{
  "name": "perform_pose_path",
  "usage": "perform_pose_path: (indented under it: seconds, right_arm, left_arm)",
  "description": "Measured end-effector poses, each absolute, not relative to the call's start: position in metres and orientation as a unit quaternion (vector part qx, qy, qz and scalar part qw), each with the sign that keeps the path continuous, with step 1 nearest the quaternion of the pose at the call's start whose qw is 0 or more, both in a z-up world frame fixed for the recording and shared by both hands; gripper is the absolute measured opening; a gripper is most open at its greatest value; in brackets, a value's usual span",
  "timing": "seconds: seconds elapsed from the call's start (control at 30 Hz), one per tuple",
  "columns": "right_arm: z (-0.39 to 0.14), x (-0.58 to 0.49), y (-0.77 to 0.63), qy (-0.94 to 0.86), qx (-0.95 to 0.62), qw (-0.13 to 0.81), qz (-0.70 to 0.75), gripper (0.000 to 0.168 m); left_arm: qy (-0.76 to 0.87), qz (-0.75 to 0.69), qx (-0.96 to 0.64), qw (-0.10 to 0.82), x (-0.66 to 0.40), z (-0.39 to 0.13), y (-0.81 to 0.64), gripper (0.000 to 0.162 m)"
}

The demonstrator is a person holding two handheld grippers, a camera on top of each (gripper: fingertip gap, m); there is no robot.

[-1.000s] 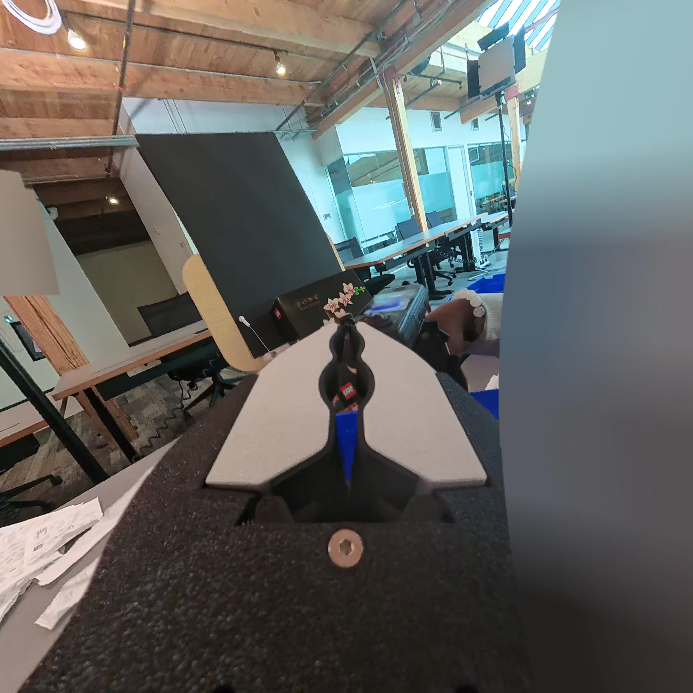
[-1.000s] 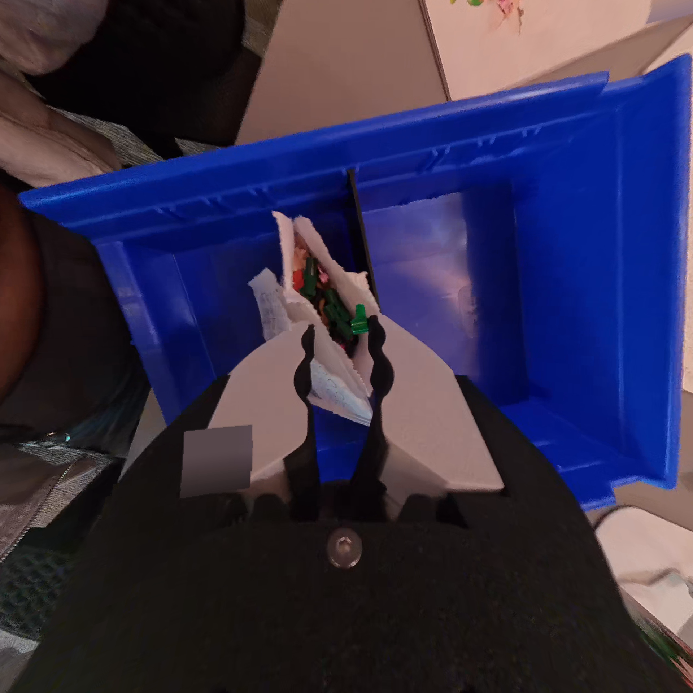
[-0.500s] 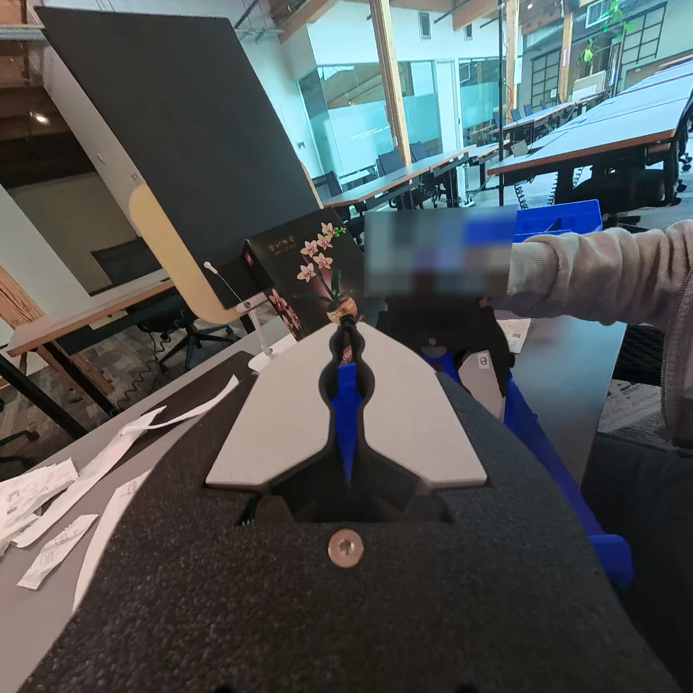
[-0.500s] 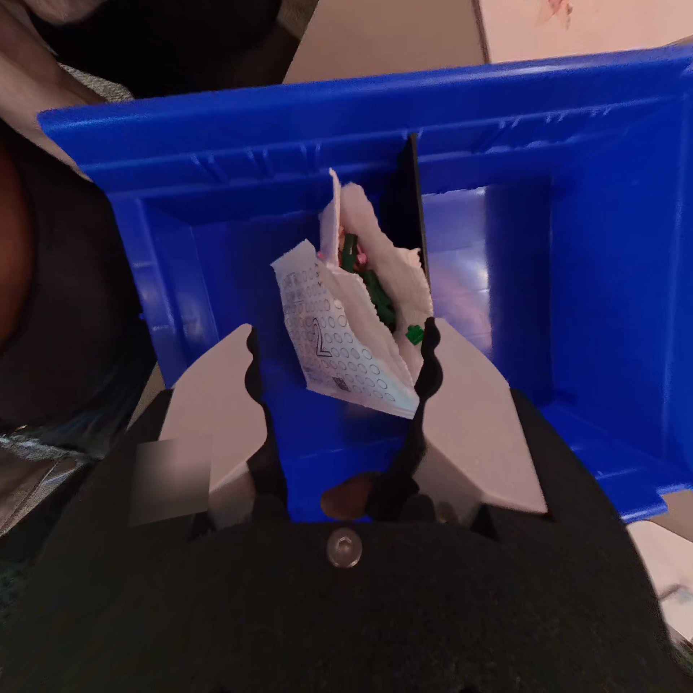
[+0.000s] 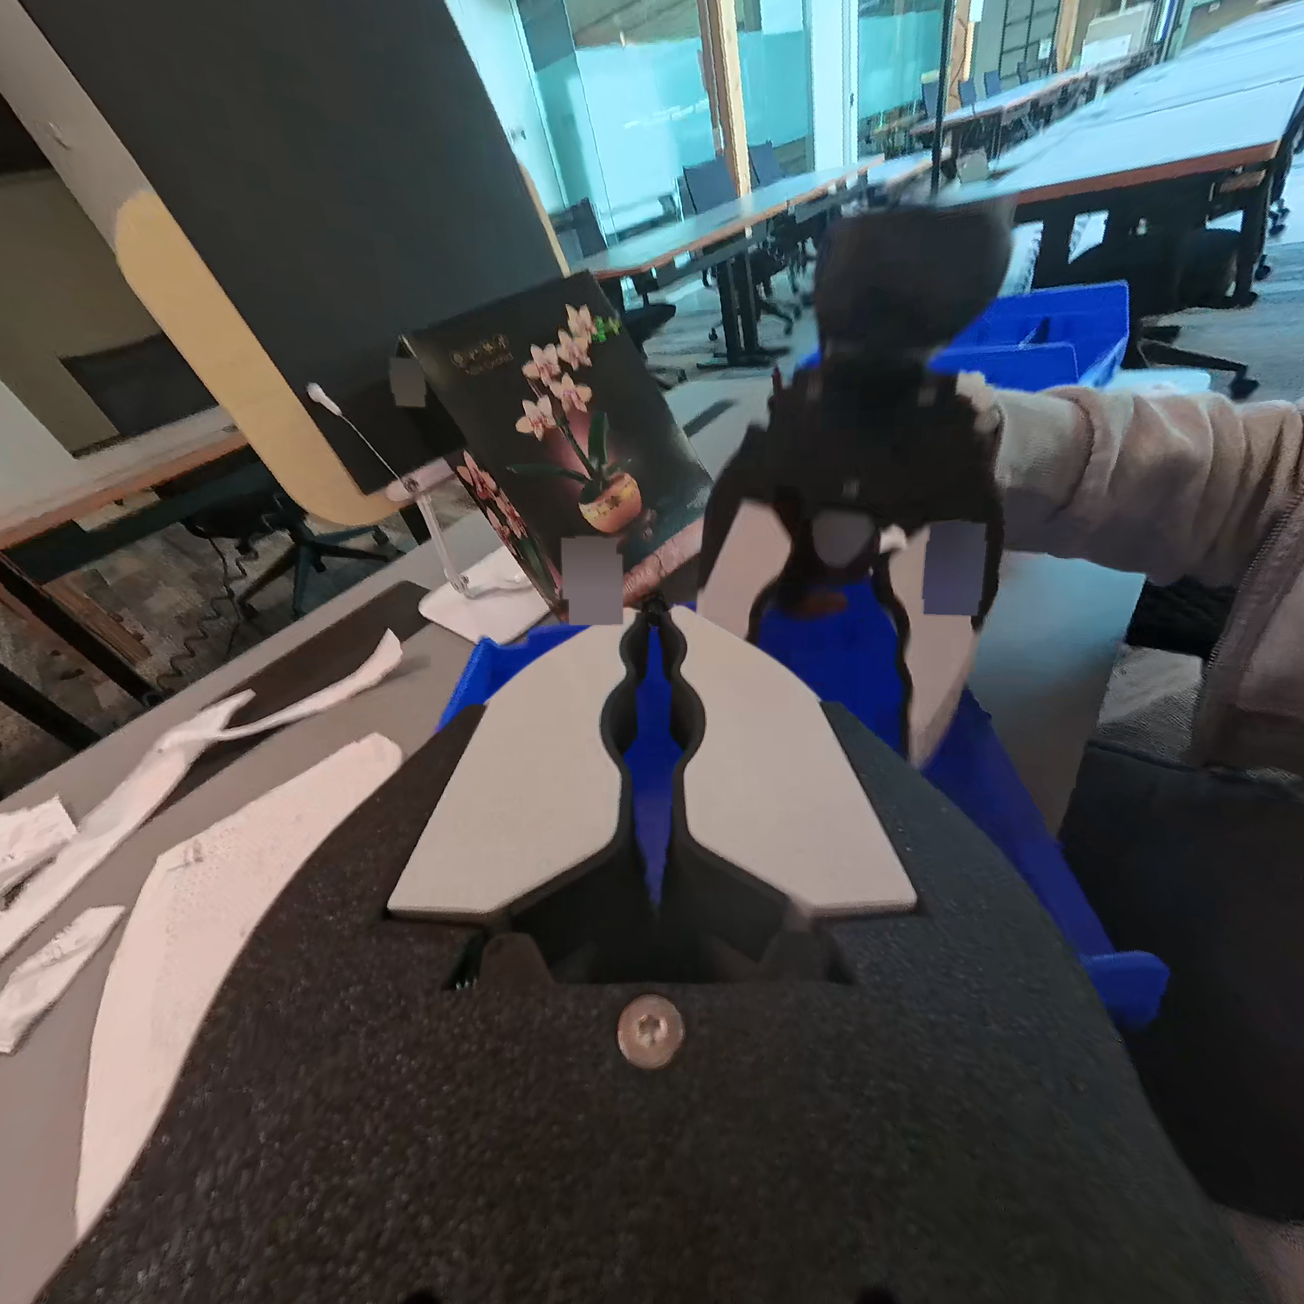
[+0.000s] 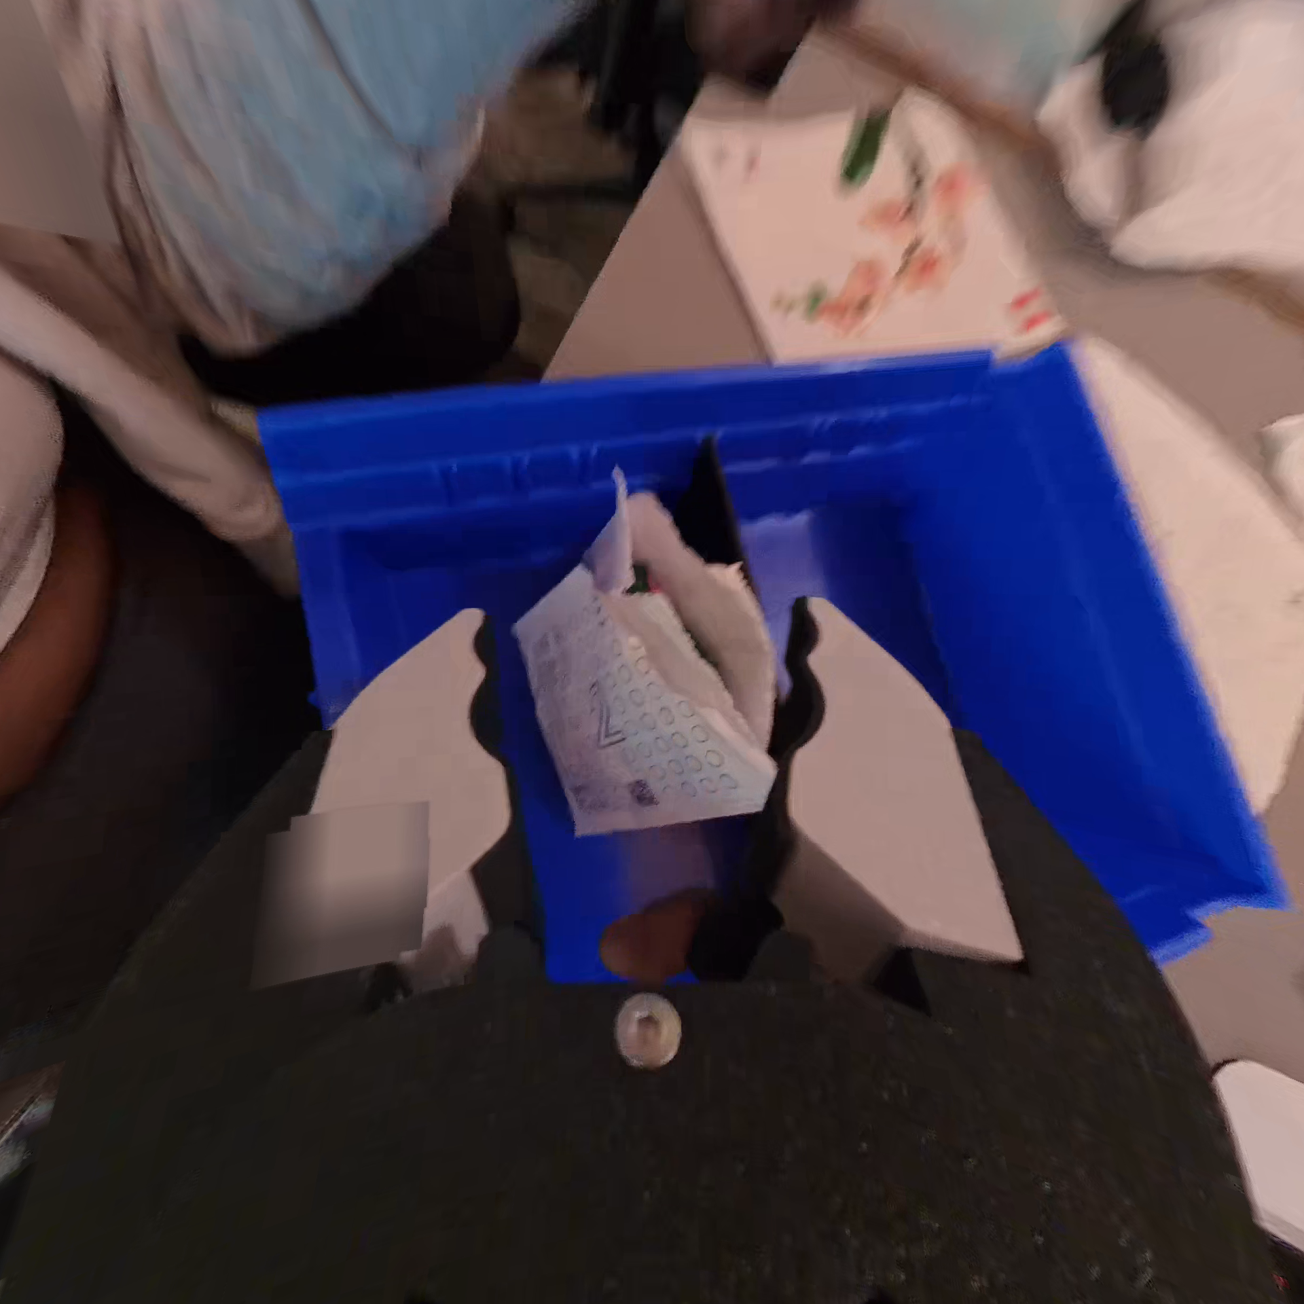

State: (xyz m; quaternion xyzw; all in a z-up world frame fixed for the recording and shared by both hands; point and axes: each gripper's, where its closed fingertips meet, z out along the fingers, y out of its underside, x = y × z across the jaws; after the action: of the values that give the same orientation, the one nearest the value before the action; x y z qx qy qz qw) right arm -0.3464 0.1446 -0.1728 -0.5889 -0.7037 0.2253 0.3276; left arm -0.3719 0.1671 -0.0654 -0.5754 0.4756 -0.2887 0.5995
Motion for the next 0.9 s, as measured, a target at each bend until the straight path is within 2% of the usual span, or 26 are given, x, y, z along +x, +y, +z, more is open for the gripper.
perform_pose_path:
  seconds: [0.07, 0.1, 0.2, 0.3, 0.47, 0.73, 0.9]
  right_arm:
    - [-0.135, -0.345, 0.155, -0.647, -0.566, 0.437, 0.264, 0.044]
    - [-0.119, -0.342, 0.158, -0.618, -0.558, 0.475, 0.285, 0.039]
    - [-0.104, -0.329, 0.159, -0.588, -0.556, 0.501, 0.308, 0.038]
    - [-0.113, -0.321, 0.160, -0.592, -0.565, 0.500, 0.283, 0.041]
    - [-0.123, -0.318, 0.152, -0.606, -0.568, 0.487, 0.270, 0.044]
    - [-0.158, -0.333, 0.137, -0.650, -0.580, 0.406, 0.277, 0.043]
    - [-0.155, -0.331, 0.140, -0.652, -0.592, 0.402, 0.252, 0.043]
  left_arm:
    - [0.488, -0.288, -0.604, 0.560, -0.369, -0.083, 0.171, 0.004]
    - [0.495, -0.282, -0.623, 0.536, -0.367, -0.095, 0.174, 0.003]
    - [0.529, -0.248, -0.667, 0.461, -0.361, -0.131, 0.175, 0.003]
    - [0.574, -0.236, -0.676, 0.398, -0.350, -0.155, 0.163, 0.004]
    - [0.601, -0.178, -0.698, 0.346, -0.345, -0.188, 0.167, 0.004]
    - [0.617, -0.181, -0.684, 0.345, -0.345, -0.190, 0.163, 0.021]
    - [0.592, -0.160, -0.681, 0.401, -0.349, -0.174, 0.178, 0.016]
